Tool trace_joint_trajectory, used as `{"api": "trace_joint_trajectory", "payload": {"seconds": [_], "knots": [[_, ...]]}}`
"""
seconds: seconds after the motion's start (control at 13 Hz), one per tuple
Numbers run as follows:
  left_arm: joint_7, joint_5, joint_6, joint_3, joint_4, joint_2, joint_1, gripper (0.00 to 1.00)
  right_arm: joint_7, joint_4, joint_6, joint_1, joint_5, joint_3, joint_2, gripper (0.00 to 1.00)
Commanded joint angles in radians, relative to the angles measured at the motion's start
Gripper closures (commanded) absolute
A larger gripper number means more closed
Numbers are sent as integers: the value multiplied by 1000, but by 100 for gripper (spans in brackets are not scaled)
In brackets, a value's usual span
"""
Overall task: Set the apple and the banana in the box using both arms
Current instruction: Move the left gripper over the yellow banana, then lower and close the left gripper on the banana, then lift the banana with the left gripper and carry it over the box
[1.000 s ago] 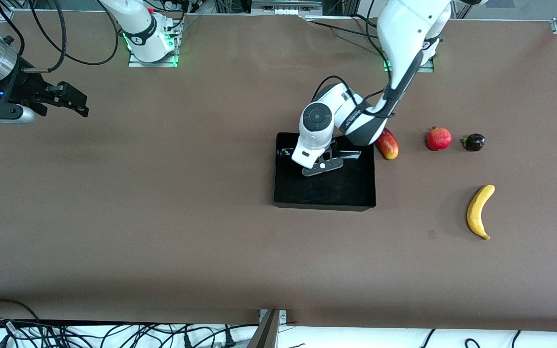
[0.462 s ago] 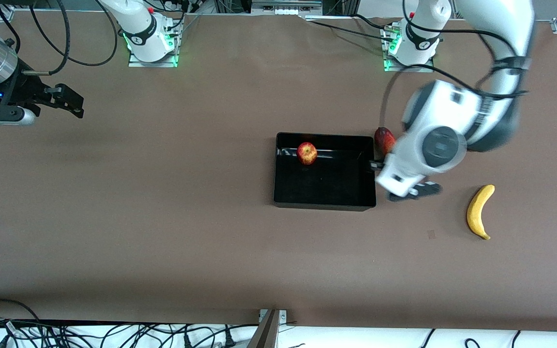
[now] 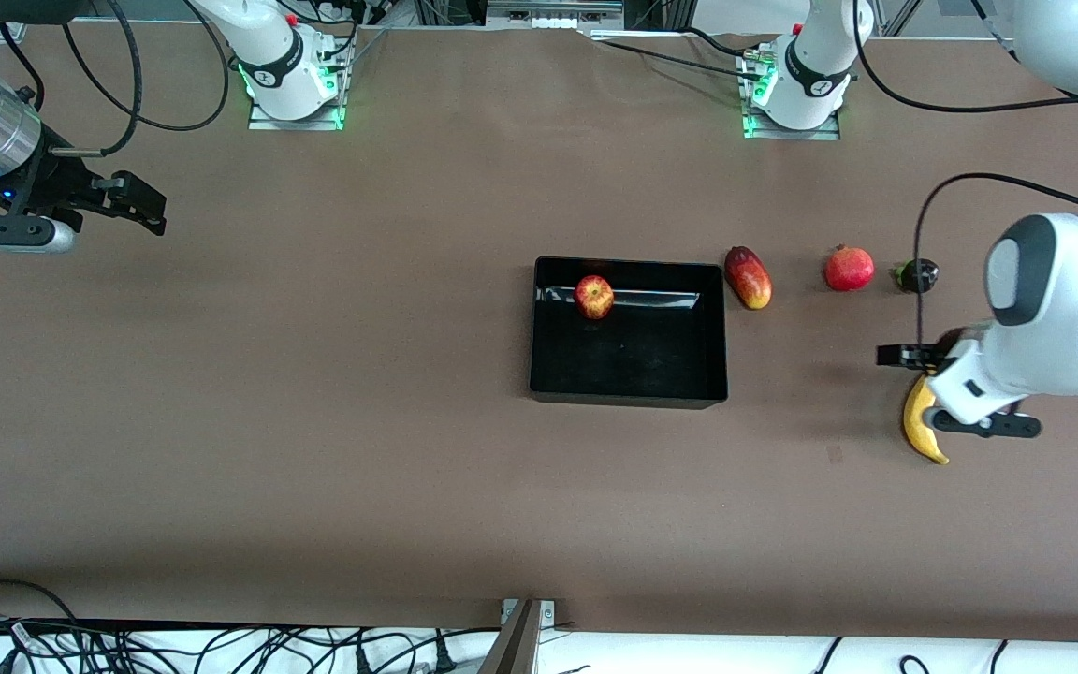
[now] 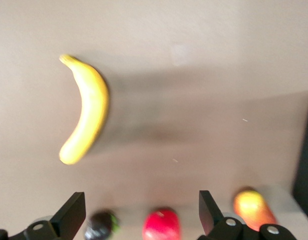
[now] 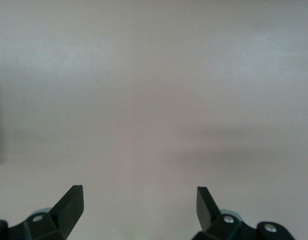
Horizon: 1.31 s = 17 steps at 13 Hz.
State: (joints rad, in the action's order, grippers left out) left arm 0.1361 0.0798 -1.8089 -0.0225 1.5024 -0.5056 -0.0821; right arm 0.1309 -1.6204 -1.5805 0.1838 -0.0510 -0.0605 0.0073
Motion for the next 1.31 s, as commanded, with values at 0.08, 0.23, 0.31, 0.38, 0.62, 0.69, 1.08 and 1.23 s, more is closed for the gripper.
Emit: {"api": "trace_joint_trajectory", "payload": {"seconds": [0.08, 0.23, 0.31, 0.38, 0.62, 0.69, 1.08, 1.23], "knots": [[143, 28, -189, 12, -5, -94, -63, 0, -13, 20, -2, -10, -4, 8, 7, 0], [215, 28, -332, 15, 10, -158, -97, 0, -14, 20, -6, -12, -3, 8, 7, 0], [218, 29, -410, 22, 40, -175, -97, 0, -13, 20, -10, -10, -3, 8, 7, 0], [220, 29, -485, 30, 77, -188, -99, 0, -11, 20, -12, -10, -3, 10, 7, 0], [208, 41, -662, 42, 171, -226, -96, 30, -11, 20, -13, -10, 2, 10, 7, 0], [201, 41, -734, 50, 211, -231, -93, 67, -11, 20, -12, -10, 20, 7, 7, 0], [192, 40, -561, 47, 242, -138, -81, 100, -13, 20, -12, -15, 33, 4, 7, 0], [113, 32, -286, 0, 191, -58, -62, 100, -13, 19, -12, -17, 33, 4, 7, 0]]}}
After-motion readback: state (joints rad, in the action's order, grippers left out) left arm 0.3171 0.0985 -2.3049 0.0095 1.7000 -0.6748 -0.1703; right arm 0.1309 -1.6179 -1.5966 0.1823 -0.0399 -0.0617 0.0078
